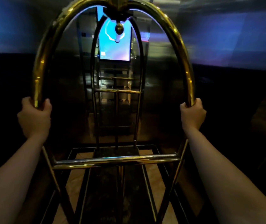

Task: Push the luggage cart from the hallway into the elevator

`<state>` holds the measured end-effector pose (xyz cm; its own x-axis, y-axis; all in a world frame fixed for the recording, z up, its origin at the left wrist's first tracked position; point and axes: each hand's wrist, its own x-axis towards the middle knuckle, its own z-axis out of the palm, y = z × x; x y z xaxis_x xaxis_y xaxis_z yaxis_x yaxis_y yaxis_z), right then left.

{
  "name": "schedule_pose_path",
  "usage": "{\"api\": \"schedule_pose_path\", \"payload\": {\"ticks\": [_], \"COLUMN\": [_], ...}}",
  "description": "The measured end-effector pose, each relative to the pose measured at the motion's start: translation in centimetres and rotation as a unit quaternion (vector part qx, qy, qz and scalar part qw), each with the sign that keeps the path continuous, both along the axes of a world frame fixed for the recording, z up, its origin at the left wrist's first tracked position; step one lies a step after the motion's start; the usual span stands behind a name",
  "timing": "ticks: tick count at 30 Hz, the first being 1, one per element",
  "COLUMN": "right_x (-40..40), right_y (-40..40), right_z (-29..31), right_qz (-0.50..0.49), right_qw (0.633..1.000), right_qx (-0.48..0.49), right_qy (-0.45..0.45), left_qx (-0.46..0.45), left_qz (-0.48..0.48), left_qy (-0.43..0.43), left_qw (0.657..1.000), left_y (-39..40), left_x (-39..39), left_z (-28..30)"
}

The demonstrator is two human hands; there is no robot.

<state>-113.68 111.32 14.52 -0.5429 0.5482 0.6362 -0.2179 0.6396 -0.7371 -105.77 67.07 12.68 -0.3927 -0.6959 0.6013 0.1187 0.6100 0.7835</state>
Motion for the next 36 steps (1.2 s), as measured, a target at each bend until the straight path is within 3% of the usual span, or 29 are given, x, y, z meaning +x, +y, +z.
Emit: {"api": "schedule_pose_path", "payload": {"ticks": [12, 31, 36], "right_x": [0.4, 0.5, 2.1], "right_y": [-0.7, -1.0, -0.4], "right_z": [0.3, 1.0, 2.9], "right_qz": [0.002, 0.019, 0.008], "right_qw": [1.0, 0.998, 0.992], "right_qx": [-0.003, -0.019, 0.047], "right_qy": [-0.026, -0.064, -0.119], "left_qx": [-0.028, -0.035, -0.026], "left_qz": [-0.01, -0.022, -0.049], "left_qy": [-0.057, -0.056, -0.059], "left_qw": [0.998, 0.998, 0.997], "left_y": [0.5, -0.3, -0.2], "left_x": [1.1, 0.1, 0.5], "left_z": [1.2, 1.0, 1.5]}}
